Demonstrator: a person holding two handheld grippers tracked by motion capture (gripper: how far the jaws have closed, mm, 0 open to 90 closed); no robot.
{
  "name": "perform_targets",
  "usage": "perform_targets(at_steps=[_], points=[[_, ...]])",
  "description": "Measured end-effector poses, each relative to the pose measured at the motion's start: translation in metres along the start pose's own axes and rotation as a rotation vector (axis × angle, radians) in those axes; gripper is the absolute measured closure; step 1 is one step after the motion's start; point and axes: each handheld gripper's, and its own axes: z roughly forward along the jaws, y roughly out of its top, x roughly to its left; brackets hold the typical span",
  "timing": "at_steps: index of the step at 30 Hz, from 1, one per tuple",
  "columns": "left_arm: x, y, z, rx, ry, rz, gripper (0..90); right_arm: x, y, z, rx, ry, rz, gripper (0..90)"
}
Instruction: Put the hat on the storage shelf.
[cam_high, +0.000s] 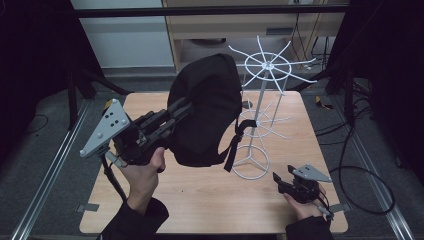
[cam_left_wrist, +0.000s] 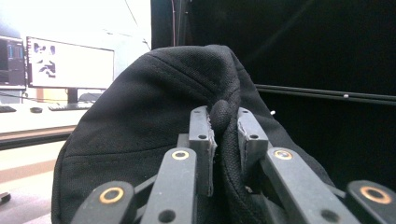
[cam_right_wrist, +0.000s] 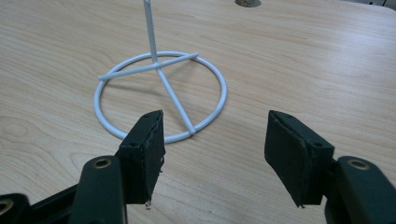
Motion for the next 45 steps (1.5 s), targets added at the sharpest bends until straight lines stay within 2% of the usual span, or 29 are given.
perform_targets(at_steps=[7,9,14,18,22,32,37,45], points=[[0.0,0.002,-0.006,-0.029,0.019,0.001,79.0,0.0,0.0,0.0,0.002,0.003,0.004,38.0],[0.001,0.004,-0.007,-0.043,0.011,-0.009,79.0,0.001,0.0,0.0,0.002,0.003,0.006,38.0],[-0.006,0.008,0.002,-0.044,-0.015,0.009,79.0,0.001,0.0,0.0,0.004,0.003,0.004,38.0],[-0.01,0.003,0.016,-0.007,-0.012,0.014,78.9,0.001,0.0,0.0,0.003,0.003,-0.006,37.9],[-0.005,-0.008,0.025,0.031,-0.015,0.0,78.8,0.001,0.0,0.0,0.004,0.006,-0.006,37.9],[0.01,-0.042,0.023,0.137,-0.003,-0.012,77.6,0.002,-0.001,0.002,0.015,0.008,-0.011,37.6],[0.016,-0.057,0.027,0.193,0.012,-0.016,77.0,0.002,-0.001,0.003,0.021,0.008,-0.017,37.2],[0.015,-0.072,0.039,0.247,0.017,-0.006,76.8,0.002,-0.001,0.004,0.027,0.011,-0.02,36.7]])
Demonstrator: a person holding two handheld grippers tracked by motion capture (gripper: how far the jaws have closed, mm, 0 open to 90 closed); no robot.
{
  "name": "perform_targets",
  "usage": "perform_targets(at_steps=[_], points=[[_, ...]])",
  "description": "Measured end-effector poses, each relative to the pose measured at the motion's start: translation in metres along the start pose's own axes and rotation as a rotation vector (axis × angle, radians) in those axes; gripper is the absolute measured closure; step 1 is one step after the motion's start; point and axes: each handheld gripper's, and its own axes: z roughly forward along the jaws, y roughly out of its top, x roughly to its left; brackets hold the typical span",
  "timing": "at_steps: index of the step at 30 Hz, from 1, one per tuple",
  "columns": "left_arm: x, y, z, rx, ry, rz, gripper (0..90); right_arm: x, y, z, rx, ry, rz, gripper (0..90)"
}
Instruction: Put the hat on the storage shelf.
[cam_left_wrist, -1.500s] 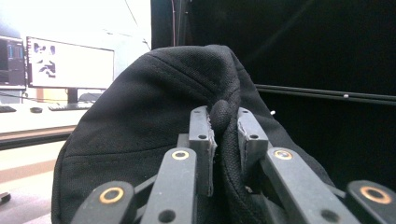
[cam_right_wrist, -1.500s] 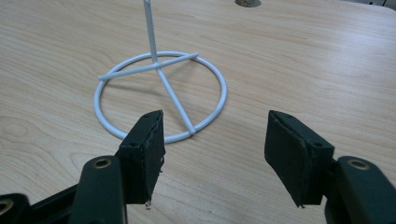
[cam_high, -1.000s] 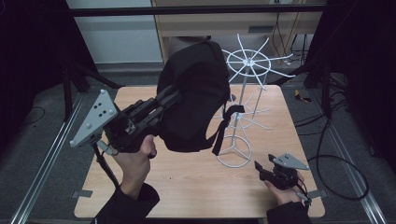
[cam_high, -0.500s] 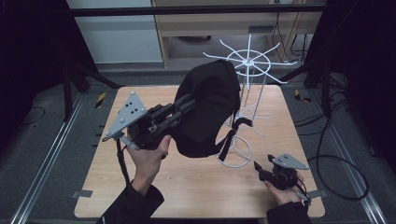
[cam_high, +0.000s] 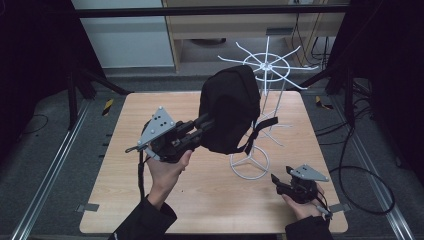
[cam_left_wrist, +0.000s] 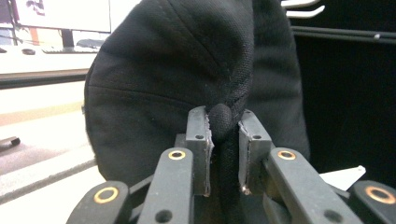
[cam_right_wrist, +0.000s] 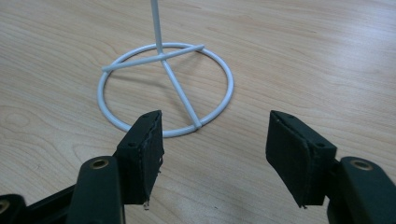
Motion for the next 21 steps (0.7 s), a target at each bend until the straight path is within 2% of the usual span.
perform_targets(at_steps=[8,15,21], points=[[-0.001,-0.005,0.004,0.015,-0.002,0.005,75.3,0.001,0.0,0.001,0.004,0.006,-0.002,36.5],[-0.002,-0.007,-0.007,0.003,0.014,0.017,59.7,0.001,0.0,0.001,0.006,0.003,-0.005,36.4],[-0.004,-0.01,-0.024,-0.001,0.034,0.026,46.5,0.0,0.0,0.001,0.007,0.002,-0.005,36.3]])
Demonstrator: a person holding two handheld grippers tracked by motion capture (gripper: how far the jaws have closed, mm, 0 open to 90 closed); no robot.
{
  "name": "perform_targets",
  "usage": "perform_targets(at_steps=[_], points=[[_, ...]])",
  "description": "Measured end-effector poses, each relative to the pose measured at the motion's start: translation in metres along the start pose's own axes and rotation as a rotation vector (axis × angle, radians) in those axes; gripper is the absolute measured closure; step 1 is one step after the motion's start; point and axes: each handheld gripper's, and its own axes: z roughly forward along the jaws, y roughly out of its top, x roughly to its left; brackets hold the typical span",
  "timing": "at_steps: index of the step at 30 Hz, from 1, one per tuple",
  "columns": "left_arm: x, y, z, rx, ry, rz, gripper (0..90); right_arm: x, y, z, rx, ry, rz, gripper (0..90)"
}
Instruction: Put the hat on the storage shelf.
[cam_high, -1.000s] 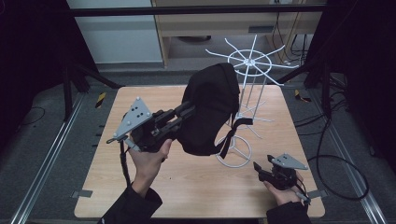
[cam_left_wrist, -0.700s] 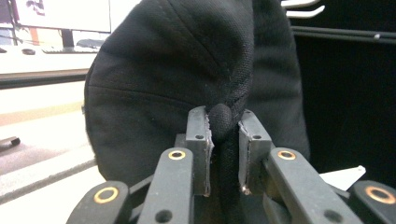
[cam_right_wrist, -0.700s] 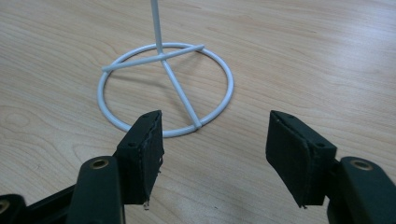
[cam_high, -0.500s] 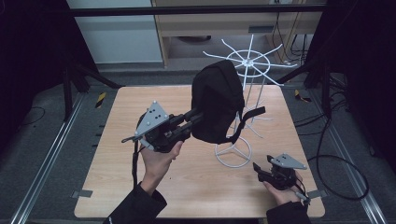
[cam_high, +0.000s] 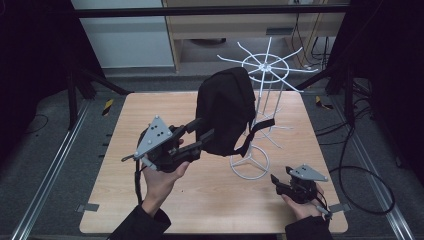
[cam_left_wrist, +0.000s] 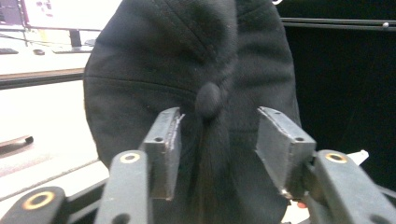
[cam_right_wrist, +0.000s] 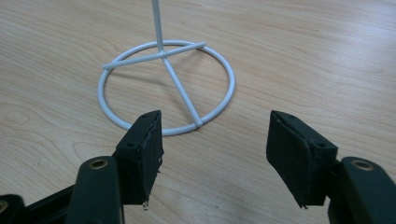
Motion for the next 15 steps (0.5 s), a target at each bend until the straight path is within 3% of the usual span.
perform_targets(at_steps=[6,12,15], points=[[0.004,-0.008,-0.02,0.013,0.036,0.001,37.6,0.0,0.0,-0.001,0.003,0.002,0.012,35.9],[0.02,-0.033,-0.048,0.047,0.103,-0.017,34.1,0.0,0.0,0.0,0.001,-0.002,0.015,34.3],[0.03,-0.05,-0.058,0.086,0.144,-0.032,33.3,0.0,0.0,0.0,-0.002,-0.004,0.017,33.4]])
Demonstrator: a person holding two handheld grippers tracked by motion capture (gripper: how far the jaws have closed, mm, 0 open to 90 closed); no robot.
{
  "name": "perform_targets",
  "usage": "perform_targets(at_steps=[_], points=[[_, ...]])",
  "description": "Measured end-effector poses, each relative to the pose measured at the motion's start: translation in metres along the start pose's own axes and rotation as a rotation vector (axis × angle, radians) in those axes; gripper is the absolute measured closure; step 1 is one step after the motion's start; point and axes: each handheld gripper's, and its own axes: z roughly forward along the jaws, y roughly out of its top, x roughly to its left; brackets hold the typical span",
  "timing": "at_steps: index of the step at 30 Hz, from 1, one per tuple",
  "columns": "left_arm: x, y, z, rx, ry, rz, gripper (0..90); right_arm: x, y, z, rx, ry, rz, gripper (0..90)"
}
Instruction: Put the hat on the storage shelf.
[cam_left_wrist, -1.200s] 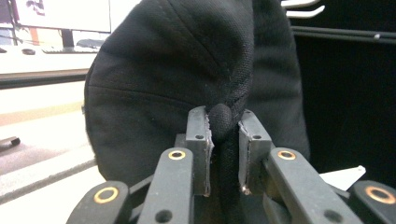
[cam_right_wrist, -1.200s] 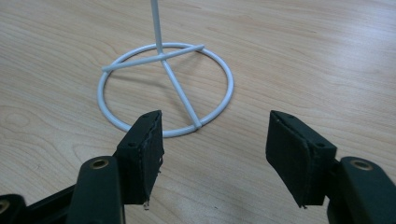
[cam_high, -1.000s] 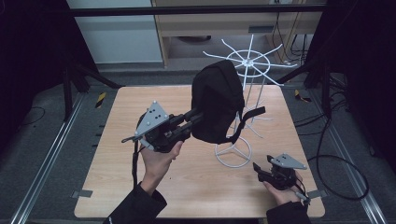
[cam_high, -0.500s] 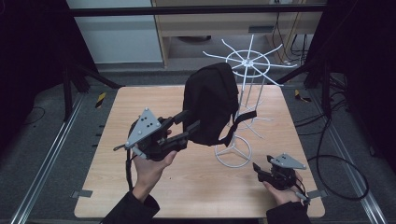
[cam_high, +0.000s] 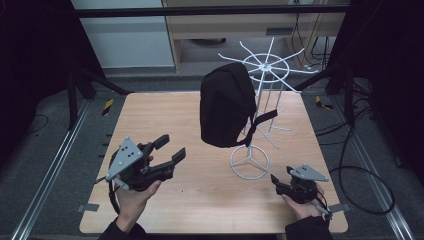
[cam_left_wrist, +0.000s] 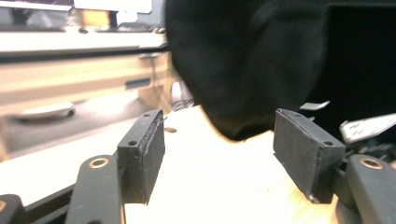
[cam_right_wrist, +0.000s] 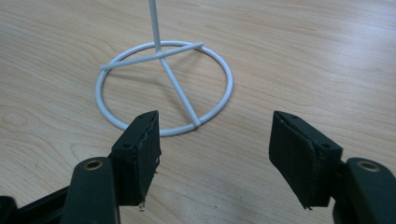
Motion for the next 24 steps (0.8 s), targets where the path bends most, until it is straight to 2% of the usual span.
perform_targets(at_steps=[4,13,16,18,21,22,24], points=[[0.02,-0.029,-0.005,0.06,0.048,-0.043,32.7,-0.001,0.0,0.0,-0.002,-0.005,-0.001,31.9],[0.068,-0.096,-0.014,0.222,0.221,-0.138,32.7,-0.002,-0.001,0.001,0.001,-0.012,0.014,29.6],[0.081,-0.107,-0.016,0.265,0.276,-0.154,32.5,-0.002,-0.002,0.001,0.004,-0.014,0.018,29.1],[0.088,-0.114,-0.017,0.286,0.293,-0.163,32.0,-0.002,-0.002,0.001,0.006,-0.012,0.024,28.9],[0.096,-0.124,-0.016,0.333,0.329,-0.146,31.8,-0.003,-0.002,0.002,0.013,-0.016,0.031,28.8],[0.099,-0.126,-0.016,0.345,0.34,-0.148,31.7,-0.004,-0.003,0.002,0.012,-0.021,0.021,28.7],[0.103,-0.13,-0.016,0.36,0.352,-0.167,31.5,-0.004,-0.003,0.003,0.016,-0.021,0.026,28.5]])
